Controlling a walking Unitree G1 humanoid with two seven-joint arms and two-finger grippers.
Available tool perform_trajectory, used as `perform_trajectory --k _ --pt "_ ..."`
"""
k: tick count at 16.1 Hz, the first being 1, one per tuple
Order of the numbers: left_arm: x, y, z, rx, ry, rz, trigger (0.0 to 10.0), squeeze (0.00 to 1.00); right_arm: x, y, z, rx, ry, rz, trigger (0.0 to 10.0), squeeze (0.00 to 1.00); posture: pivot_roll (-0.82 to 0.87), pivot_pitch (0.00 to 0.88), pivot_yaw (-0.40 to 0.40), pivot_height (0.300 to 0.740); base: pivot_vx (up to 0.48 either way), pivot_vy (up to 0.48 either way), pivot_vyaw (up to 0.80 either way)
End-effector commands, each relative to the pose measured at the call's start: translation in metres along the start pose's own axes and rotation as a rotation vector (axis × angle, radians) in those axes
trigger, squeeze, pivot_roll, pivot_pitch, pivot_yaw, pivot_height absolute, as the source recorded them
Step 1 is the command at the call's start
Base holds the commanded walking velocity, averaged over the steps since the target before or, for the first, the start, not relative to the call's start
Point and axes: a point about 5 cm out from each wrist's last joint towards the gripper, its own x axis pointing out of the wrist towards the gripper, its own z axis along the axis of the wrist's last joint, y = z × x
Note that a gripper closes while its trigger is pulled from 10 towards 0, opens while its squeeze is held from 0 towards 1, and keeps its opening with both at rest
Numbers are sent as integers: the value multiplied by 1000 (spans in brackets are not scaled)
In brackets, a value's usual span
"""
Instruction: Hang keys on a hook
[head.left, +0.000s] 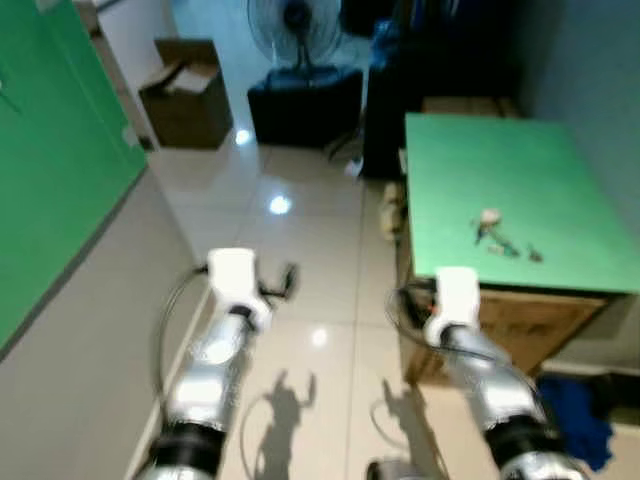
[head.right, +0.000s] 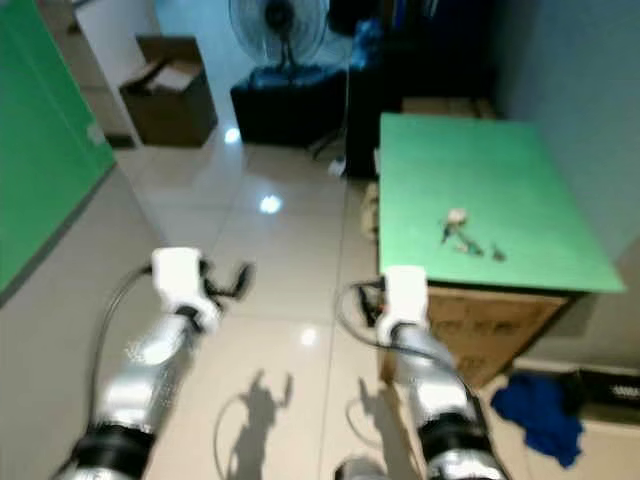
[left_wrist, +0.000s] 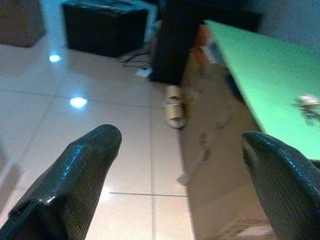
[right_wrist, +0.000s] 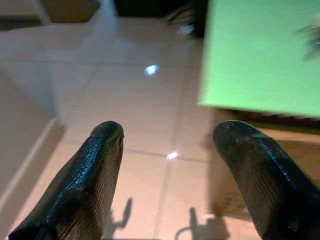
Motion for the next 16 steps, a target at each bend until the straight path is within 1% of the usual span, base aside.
perform_trajectory --k 1,2,3,4,6,8,16 --pt "0 11 4 28 -9 28 10000 0 3 9 4 9 -13 20 10000 0 -186 0 79 740 0 0 -650" --pt "1 11 4 29 -10 29 10000 0 3 9 4 8 -13 20 10000 0 -186 0 79 740 0 0 -656" --pt "1 11 5 41 -13 28 10000 0 3 8 3 -20 -11 3 10000 0 -187 0 82 740 0 0 -613" --pt "2 10 6 37 -14 24 10000 0 3 5 4 -19 -18 -19 10000 0 -188 0 85 740 0 0 0" --pt "3 10 6 37 -12 24 10000 0 3 4 4 -20 -20 -25 10000 0 -190 0 86 740 0 0 0" --pt "2 10 6 61 -13 23 10000 0 2 5 4 -23 -23 -22 10000 0 -190 0 85 740 0 0 0" --pt "6 9 6 110 -5 27 10000 0 3 7 3 -24 -29 -20 10000 0 -201 0 100 740 0 -480 0"
